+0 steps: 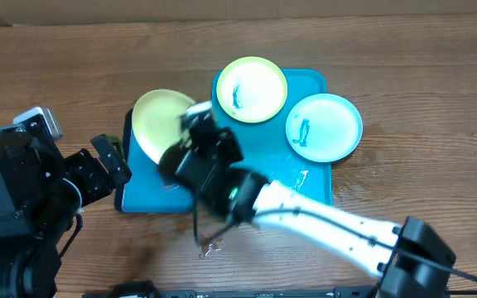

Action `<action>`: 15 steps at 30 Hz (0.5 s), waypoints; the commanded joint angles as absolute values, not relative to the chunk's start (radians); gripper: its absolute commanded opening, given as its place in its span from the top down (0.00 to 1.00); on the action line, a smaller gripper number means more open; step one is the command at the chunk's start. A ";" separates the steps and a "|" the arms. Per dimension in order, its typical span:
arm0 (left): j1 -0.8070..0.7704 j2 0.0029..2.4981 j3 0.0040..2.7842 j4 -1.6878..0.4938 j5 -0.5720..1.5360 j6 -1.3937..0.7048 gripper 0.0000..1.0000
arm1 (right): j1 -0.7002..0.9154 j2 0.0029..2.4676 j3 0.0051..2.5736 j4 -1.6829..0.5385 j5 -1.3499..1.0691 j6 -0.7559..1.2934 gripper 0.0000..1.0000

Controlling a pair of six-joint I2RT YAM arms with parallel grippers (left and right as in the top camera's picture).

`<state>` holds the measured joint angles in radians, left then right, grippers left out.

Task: Clean dirty plates on tray and stack at the side
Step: 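Carry the yellow plate right and set it on the table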

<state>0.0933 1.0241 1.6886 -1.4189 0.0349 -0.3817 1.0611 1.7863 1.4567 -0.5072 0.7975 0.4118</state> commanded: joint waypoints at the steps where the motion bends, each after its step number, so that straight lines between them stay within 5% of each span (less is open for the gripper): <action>1: 0.096 1.026 1.701 -1.418 0.049 -0.363 0.00 | 0.912 1.663 1.472 -0.535 0.350 0.612 0.96; 7: 0.096 1.026 1.701 -1.418 0.049 -0.363 0.00 | 0.593 1.435 1.473 -0.661 -0.044 0.626 0.96; 15: 0.096 1.026 1.701 -1.417 0.049 -0.362 0.00 | -0.033 1.282 1.470 -1.127 -0.005 0.619 0.96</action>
<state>0.0933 1.0241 1.6886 -1.4185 0.0349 -0.3817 0.1425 1.2690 1.4704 -1.0405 0.0254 0.6109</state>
